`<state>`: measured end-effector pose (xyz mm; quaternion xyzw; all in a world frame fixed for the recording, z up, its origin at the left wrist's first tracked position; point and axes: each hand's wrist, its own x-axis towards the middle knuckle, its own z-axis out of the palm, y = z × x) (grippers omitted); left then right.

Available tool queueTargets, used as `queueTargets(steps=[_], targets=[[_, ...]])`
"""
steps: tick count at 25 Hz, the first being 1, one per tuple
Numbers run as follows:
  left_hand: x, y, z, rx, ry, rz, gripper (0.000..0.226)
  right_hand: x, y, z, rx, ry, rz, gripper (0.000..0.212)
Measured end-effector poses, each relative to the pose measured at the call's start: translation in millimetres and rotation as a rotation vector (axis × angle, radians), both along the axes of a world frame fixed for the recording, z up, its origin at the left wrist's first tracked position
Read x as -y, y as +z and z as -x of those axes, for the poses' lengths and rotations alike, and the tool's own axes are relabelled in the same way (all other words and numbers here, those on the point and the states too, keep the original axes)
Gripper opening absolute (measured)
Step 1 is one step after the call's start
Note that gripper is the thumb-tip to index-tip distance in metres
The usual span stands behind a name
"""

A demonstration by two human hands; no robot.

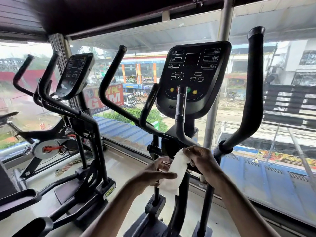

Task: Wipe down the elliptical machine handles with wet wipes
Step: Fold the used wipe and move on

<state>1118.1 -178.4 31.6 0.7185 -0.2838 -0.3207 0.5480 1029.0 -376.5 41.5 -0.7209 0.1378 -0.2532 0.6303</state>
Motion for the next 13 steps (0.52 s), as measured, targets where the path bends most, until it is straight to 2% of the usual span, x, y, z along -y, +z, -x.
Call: queueTargets(steps=[1, 3, 5, 7, 10, 13], targets=[[4, 7, 0, 0.007, -0.009, 0.047, 0.082, -2, 1, 0, -0.024, 0.051, 0.017, 0.016], [16, 17, 0, -0.008, -0.052, 0.177, 0.072, -4, 3, -1, -0.039, 0.100, 0.036, 0.018], [24, 24, 0, 0.036, -0.091, 0.186, 0.044, -3, 5, -3, -0.043, 0.099, 0.029, 0.022], [26, 24, -4, 0.024, -0.043, 0.153, 0.022, -1, 5, -3, -0.023, 0.070, -0.003, 0.031], [28, 20, -5, -0.054, 0.069, 0.185, 0.021, -2, 6, 3, -0.031, 0.038, -0.068, 0.043], [31, 21, -2, -0.084, 0.170, 0.246, 0.022, -7, 0, 9, -0.063, 0.118, -0.127, 0.058]])
